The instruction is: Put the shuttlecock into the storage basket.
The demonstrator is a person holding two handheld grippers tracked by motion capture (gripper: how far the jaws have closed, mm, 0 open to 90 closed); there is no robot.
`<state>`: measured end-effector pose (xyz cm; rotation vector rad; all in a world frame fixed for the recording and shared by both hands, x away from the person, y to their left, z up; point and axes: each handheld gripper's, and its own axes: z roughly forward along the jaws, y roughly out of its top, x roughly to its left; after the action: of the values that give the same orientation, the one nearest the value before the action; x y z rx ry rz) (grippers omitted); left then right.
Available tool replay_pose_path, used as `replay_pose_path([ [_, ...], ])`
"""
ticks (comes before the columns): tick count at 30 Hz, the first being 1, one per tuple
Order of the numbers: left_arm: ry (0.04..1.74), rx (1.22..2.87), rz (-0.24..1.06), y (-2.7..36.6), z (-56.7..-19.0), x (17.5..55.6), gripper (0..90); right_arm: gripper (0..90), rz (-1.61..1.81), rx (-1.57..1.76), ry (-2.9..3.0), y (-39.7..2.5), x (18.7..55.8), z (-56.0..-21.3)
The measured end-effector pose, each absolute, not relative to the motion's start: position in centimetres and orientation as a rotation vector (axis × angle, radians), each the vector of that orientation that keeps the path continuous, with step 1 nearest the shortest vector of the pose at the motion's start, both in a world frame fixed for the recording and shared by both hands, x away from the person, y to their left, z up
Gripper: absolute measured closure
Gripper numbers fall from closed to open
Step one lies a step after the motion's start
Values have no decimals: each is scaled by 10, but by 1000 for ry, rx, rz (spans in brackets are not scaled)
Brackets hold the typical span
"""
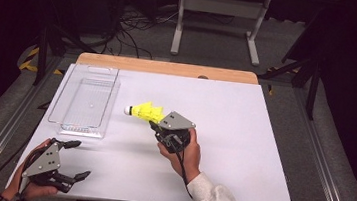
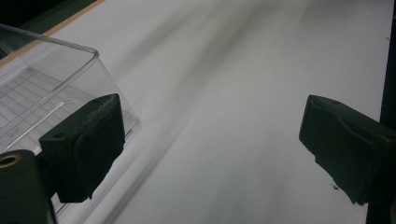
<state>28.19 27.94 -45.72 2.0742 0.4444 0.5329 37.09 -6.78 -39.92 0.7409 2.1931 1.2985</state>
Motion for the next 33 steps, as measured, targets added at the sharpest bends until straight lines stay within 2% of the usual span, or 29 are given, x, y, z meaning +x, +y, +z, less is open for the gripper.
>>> replay_pose_path([
  [33,451,2064,536,281,-457,282,78,883,1339,682,2224,-33,388,-385],
])
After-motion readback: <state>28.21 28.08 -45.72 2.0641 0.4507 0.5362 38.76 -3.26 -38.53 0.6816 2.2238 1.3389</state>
